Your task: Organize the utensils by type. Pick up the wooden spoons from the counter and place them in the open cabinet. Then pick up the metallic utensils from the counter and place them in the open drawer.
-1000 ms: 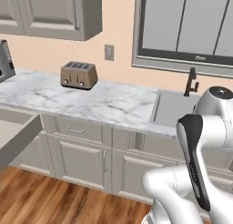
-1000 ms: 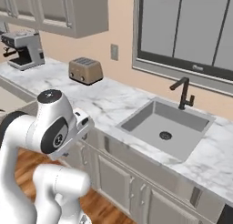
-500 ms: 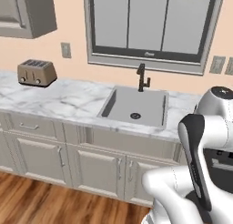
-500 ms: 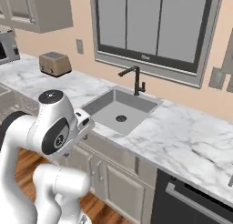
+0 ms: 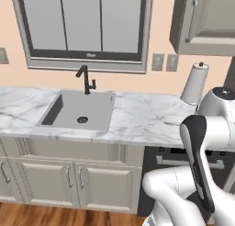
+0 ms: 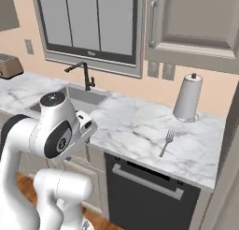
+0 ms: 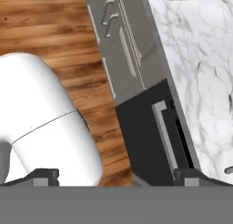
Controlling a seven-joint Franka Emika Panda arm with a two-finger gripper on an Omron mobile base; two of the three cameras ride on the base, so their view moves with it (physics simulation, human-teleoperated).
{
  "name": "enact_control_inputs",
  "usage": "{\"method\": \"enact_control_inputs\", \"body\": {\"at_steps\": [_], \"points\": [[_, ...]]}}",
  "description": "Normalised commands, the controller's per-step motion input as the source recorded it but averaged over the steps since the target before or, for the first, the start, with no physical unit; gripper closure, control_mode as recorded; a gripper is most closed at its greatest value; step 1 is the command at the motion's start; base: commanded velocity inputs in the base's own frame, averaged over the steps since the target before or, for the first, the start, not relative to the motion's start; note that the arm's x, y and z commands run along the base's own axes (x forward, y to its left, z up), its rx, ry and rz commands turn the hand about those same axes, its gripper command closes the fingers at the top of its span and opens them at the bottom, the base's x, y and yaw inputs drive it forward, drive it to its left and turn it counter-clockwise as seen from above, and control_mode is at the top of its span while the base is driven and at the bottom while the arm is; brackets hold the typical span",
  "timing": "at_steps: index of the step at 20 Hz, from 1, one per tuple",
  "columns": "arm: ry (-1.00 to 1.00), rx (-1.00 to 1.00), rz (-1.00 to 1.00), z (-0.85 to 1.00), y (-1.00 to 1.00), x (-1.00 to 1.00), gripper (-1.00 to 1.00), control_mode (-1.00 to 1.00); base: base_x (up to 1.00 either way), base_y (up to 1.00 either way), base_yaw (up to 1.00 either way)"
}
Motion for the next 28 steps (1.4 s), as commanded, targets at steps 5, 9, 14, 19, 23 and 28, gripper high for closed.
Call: {"method": "enact_control_inputs", "body": {"at_steps": [5,9,14,19,23,28], "points": [[0.00,0.00,0.00,0.00,0.00,0.00,-1.00,1.00,0.00,-0.58,-0.29],[0.00,0.00,0.00,0.00,0.00,0.00,-1.00,1.00,0.16,-0.30,-0.21],[0.00,0.00,0.00,0.00,0.00,0.00,-1.00,1.00,0.25,-0.23,-0.20],[0.00,0.00,0.00,0.00,0.00,0.00,-1.00,1.00,0.35,-0.22,-0.17],[0.00,0.00,0.00,0.00,0.00,0.00,-1.00,1.00,0.41,-0.19,-0.18],[0.00,0.00,0.00,0.00,0.00,0.00,-1.00,1.00,0.35,-0.21,-0.20]]}}
